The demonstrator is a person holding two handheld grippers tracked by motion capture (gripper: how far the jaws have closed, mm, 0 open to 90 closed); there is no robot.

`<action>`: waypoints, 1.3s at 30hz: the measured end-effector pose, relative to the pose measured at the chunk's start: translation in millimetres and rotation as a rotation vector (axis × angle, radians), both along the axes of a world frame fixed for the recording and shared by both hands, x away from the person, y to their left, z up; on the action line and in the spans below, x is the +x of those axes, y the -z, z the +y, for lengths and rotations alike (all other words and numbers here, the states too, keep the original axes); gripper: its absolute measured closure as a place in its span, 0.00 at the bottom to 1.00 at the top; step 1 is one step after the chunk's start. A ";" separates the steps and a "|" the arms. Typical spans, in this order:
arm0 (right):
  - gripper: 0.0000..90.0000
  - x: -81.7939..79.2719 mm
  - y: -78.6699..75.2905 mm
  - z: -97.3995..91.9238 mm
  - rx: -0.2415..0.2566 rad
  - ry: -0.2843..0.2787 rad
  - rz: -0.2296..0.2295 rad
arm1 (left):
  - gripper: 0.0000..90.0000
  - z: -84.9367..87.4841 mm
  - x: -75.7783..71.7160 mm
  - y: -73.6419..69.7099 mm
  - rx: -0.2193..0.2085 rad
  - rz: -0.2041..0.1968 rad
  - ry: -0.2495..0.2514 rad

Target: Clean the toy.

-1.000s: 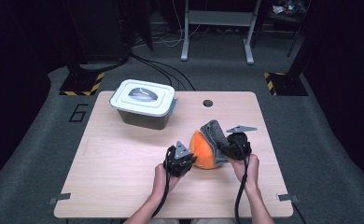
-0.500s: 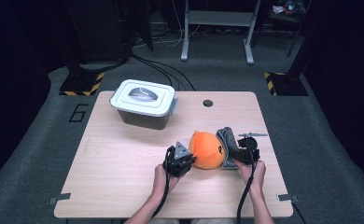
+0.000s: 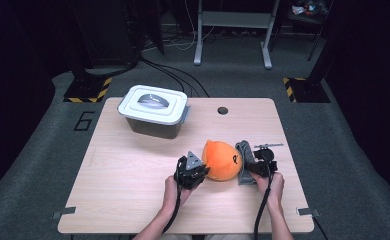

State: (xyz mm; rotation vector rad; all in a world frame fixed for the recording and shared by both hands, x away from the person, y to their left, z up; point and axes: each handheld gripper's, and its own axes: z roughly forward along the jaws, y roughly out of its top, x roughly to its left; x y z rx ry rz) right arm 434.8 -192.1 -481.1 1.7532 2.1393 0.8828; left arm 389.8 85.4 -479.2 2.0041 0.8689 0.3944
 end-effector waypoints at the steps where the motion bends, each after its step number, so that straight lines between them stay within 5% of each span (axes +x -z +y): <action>1: 0.83 0.0 0.0 0.0 0.000 0.000 0.000 | 0.90 0.4 0.1 0.2 0.001 0.002 0.000; 6: 0.83 -18.8 -38.8 -10.9 0.028 0.003 -0.143 | 0.90 0.6 0.3 1.2 -0.003 0.001 -0.002; 11: 0.83 -28.4 -57.7 9.9 0.047 -0.086 -0.200 | 0.89 0.8 0.9 1.3 -0.002 -0.004 -0.002; 16: 0.83 -18.4 -48.4 30.6 0.013 -0.144 -0.169 | 0.85 2.8 1.9 1.2 0.007 -0.011 0.002; 20: 0.83 -12.0 -44.0 31.3 0.014 -0.136 -0.168 | 0.65 6.0 1.8 2.6 -0.005 -0.014 0.033; 26: 0.83 -2.5 -44.4 30.3 0.003 -0.138 -0.164 | 0.43 2.0 -0.1 7.4 0.110 -0.093 0.044; 33: 0.83 1.9 -43.8 29.5 0.001 -0.142 -0.154 | 0.42 -6.7 5.2 11.5 0.140 -0.141 0.080; 39: 0.83 3.3 -41.7 26.9 0.025 -0.130 -0.144 | 0.65 -11.9 7.0 14.0 0.130 -0.166 0.077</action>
